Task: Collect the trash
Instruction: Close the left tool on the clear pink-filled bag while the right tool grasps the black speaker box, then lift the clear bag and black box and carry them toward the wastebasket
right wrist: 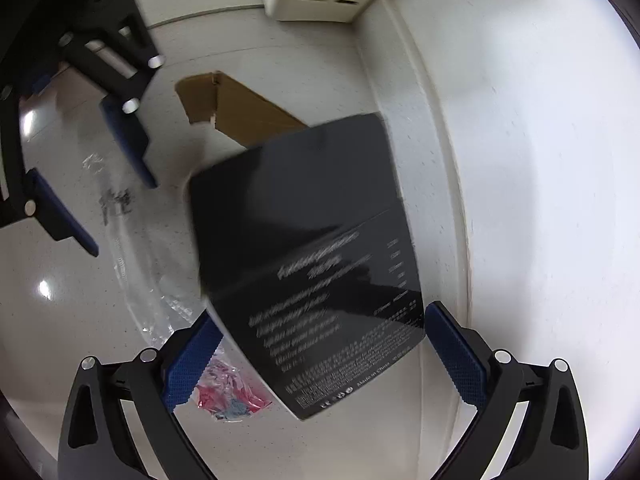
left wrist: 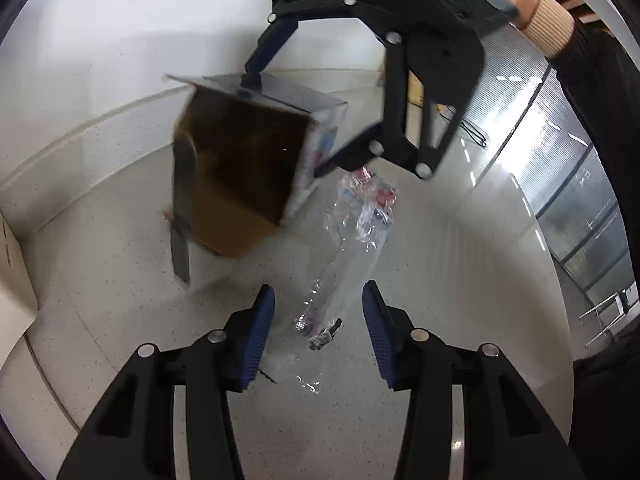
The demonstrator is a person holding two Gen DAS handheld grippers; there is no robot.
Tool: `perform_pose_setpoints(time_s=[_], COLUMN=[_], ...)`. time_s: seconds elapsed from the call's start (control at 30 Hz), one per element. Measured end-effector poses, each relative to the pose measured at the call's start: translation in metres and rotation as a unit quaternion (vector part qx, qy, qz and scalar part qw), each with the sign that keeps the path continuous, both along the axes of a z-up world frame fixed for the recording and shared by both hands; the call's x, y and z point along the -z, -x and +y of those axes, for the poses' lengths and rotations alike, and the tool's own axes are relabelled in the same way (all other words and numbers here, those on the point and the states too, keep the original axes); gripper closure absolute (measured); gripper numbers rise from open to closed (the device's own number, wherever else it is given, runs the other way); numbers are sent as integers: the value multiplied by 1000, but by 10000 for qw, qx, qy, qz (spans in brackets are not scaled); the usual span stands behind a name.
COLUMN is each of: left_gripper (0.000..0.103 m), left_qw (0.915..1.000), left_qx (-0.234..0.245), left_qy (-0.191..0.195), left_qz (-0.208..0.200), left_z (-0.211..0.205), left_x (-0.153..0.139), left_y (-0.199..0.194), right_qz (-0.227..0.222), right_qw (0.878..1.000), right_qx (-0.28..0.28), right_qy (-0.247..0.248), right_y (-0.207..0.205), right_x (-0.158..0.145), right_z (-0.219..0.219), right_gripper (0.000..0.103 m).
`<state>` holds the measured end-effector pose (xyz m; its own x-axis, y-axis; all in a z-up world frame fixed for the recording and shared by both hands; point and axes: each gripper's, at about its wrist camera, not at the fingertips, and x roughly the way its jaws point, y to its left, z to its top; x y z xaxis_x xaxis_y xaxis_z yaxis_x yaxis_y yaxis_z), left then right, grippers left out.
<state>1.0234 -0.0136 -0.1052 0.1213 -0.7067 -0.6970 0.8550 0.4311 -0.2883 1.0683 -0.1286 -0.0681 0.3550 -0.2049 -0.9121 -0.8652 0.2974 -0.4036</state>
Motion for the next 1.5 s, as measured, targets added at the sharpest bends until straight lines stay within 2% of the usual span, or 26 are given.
perform_pose_setpoints(time_s=[0.1,0.2,0.33,0.37,0.43,0.57,0.73,0.8,0.87,1.0,1.13,1.2,1.23,1.27,1.33,1.37,1.47,1.5], left_gripper=[58,59,79,83,89,96,98,98,98,98,98,98,98,98,98,98,98,98], left_qw=[10000,9999,9998,9996,9994,9987,9974,9970,9966,9957,9927,9915,9908,9903,9892,9887,9873,9877], left_qx=[85,92,215,283,349,499,673,713,747,854,1136,1244,1307,1344,1431,1449,1479,1418], left_qy=[6,-7,-59,-65,-43,26,-8,-23,10,18,121,158,160,113,53,2,-72,-78], left_qz=[36,44,-19,-17,-65,-130,-266,-298,-337,-370,-391,-335,-319,-327,-322,-382,-578,-660], left_z=[-7,-9,-9,-4,-6,-9,-14,-16,-12,-15,-22,-24,-26,-29,-35,-38,-41,-41], left_x=[2,3,1,2,2,1,-3,-3,-6,-8,-16,-18,-18,-17,-16,-15,-23,-24], left_y=[3,5,7,4,7,13,22,23,21,25,34,35,37,39,46,50,68,77], right_qz=[20,54,206,294,278,294,140,149,238,21,-132,-200,-281,-423,-497,-545,-882,-958], right_qw=[9999,10000,9996,9992,9991,9942,9851,9756,9605,9341,9166,9028,9011,8965,8783,8635,8457,8352], right_qx=[5,50,150,188,195,409,638,909,1253,1568,1892,2177,2240,2366,2638,2914,3183,3280], right_qy=[170,50,-143,-186,-251,-951,-1591,-1992,-2474,-3207,-3519,-3703,-3703,-3721,-3956,-4080,-4192,-4309], right_y=[1,0,-15,-25,-33,-36,-33,-33,-29,-1,43,64,80,97,129,144,191,207], right_x=[4,3,4,5,6,-5,-13,-19,-25,-42,-51,-53,-52,-53,-52,-53,-55,-56], right_z=[-7,-10,-2,-4,-1,-14,-33,-42,-56,-88,-132,-153,-140,-153,-179,-198,-237,-248], right_gripper=[3,3,3,6,7,10,13,15,15,16,17,17,17,17,18,18,18,18])
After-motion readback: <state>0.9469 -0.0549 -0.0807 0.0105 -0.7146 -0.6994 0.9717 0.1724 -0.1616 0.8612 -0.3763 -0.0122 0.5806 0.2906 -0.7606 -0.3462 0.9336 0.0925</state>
